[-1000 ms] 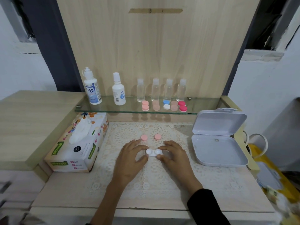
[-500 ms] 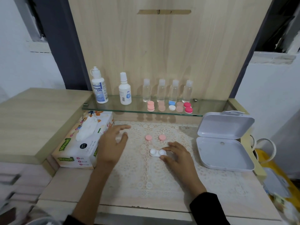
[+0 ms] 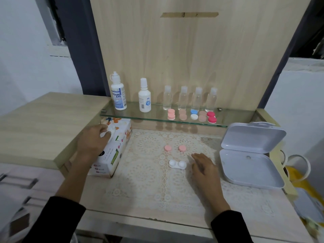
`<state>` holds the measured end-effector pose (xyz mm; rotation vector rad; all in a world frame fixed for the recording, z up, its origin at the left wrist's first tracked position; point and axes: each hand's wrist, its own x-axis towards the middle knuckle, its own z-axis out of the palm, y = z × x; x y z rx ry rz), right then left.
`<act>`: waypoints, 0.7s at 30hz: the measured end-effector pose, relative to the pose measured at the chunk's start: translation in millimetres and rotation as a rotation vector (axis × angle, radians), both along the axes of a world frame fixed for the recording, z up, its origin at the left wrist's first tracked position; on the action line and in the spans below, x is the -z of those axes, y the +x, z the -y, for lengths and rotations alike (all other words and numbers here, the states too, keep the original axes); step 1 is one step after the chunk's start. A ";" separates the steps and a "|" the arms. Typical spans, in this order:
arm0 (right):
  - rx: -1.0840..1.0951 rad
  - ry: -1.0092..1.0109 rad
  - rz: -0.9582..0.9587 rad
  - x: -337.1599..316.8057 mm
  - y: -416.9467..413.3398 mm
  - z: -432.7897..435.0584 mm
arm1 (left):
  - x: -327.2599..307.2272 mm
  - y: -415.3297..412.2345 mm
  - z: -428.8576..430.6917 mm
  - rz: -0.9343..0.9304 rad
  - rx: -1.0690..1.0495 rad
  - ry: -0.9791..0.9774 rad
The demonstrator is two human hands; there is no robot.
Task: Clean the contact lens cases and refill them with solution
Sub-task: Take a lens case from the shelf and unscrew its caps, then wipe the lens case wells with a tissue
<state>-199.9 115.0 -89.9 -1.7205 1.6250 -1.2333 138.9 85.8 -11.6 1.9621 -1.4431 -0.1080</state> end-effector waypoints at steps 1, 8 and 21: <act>0.007 -0.013 0.009 0.1 -0.4 -0.2 | 2.6 -1.8 -0.4 0.003 -0.003 -0.029; 0.003 0.033 -0.170 0.4 -2.0 1.5 | 6.2 -2.9 -3.2 0.004 -0.013 -0.163; 0.009 0.027 -0.178 0.5 -3.5 3.5 | -29.1 -5.1 -5.0 -0.268 -0.139 -0.434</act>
